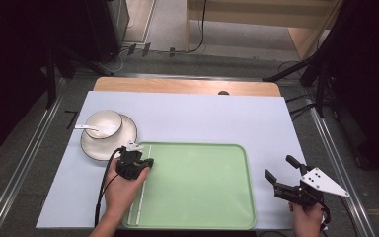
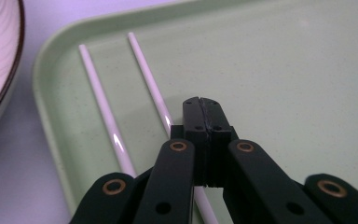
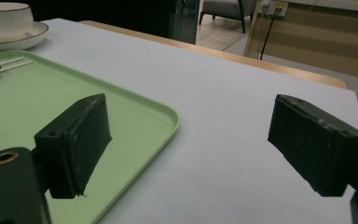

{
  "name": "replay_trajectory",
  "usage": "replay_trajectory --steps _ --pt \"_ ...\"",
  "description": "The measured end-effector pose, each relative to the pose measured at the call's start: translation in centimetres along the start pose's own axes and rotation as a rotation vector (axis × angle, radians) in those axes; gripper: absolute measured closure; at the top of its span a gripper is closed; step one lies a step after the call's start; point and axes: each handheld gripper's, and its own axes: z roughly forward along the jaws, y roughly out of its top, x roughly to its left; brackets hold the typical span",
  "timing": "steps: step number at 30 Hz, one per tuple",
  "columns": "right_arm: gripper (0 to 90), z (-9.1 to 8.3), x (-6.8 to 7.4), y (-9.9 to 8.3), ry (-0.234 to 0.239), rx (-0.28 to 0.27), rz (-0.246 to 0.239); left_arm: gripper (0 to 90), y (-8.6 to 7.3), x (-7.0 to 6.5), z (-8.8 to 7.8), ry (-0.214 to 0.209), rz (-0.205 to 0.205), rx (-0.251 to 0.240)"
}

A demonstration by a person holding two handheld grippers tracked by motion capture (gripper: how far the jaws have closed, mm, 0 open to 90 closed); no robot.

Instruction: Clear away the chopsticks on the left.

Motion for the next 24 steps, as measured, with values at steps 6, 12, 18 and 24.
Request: replay_trajectory --steps 6,12,18,24 --pt "13.0 0.1 0.0 0.0 0.002 0.002 0.000 88.1 -0.1 0.0 0.0 -0.030 0.022 -0.017" --pt "13.0 0.1 0.0 0.0 0.003 0.002 0.001 53.3 -0.1 0.1 -1.0 -0.122 0.056 -0.105" --pt "13.0 -0.1 -0.2 -0.1 0.000 -0.002 0.007 0.4 -0.2 0.0 -3.0 -0.258 0.099 -0.224" --pt "13.1 -0.2 -0.2 0.0 0.000 -0.005 0.006 0.0 -0.4 -0.1 -4.5 -0.242 0.125 -0.283"
